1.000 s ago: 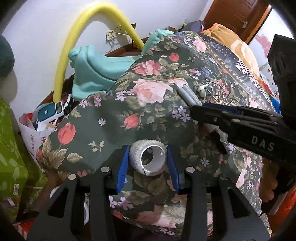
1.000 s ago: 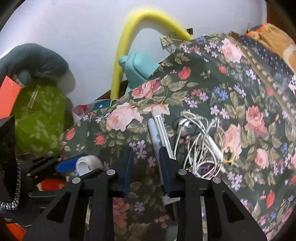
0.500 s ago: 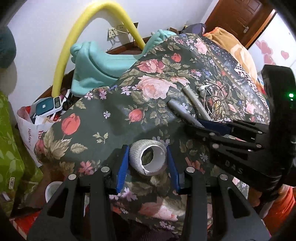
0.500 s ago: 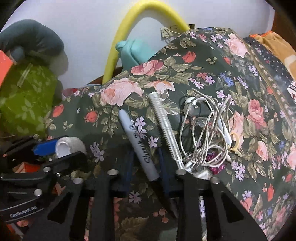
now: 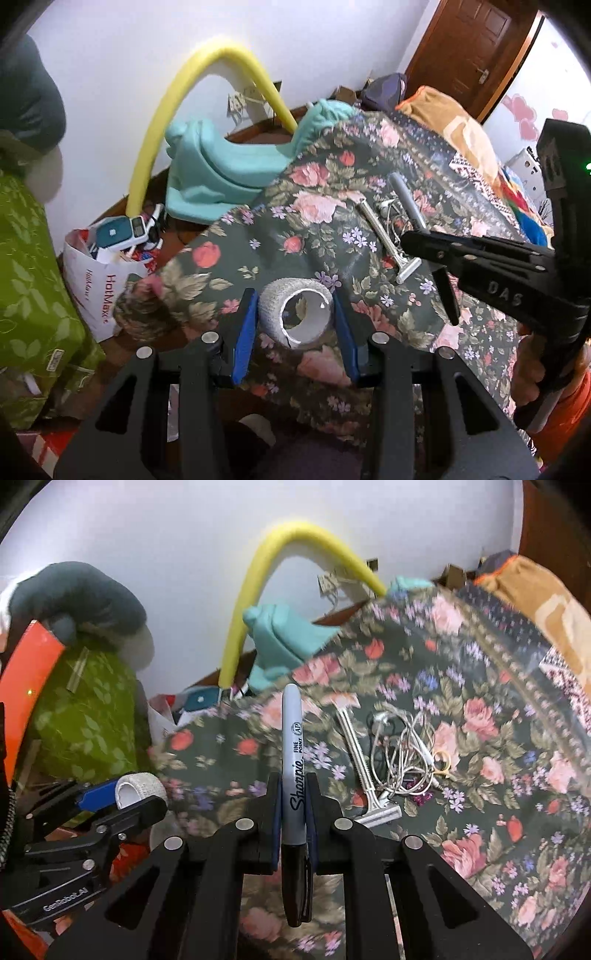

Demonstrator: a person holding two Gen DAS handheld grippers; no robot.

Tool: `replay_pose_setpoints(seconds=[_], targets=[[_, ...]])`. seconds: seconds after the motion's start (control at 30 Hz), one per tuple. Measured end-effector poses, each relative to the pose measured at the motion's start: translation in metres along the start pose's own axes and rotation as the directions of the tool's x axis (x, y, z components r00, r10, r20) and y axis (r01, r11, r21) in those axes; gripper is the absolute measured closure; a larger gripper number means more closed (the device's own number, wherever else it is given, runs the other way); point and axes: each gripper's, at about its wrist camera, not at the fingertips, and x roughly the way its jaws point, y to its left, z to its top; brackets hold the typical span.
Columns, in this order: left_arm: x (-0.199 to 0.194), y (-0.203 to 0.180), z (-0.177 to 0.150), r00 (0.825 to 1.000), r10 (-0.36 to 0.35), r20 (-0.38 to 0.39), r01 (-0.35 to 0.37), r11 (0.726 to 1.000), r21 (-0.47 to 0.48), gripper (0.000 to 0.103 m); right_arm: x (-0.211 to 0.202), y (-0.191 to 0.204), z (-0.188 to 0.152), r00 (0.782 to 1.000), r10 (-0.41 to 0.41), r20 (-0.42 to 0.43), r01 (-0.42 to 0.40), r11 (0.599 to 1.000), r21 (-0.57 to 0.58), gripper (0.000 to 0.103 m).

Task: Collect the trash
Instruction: 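Grasp the Sharpie marker with the right gripper while the left gripper holds the tape roll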

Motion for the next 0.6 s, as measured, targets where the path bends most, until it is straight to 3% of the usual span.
replay_pose_setpoints(seconds=[0.2,0.6], targets=[[-0.039,0.012,-0.012,0.998,0.017,0.055,-0.017,1.0,-0.008,0.063,-0.032,0.041,-0.002,0.998,-0.001,0.062,0.004,0.999,-0.049,0.093],[-0.097,0.058,-0.049,0.99,0.06,0.124,-0.051,0.996,-0.069,0.063,-0.046,0.128,-0.02,0.995,0.048,0.085,-0.036,0.989,-0.142,0.093]])
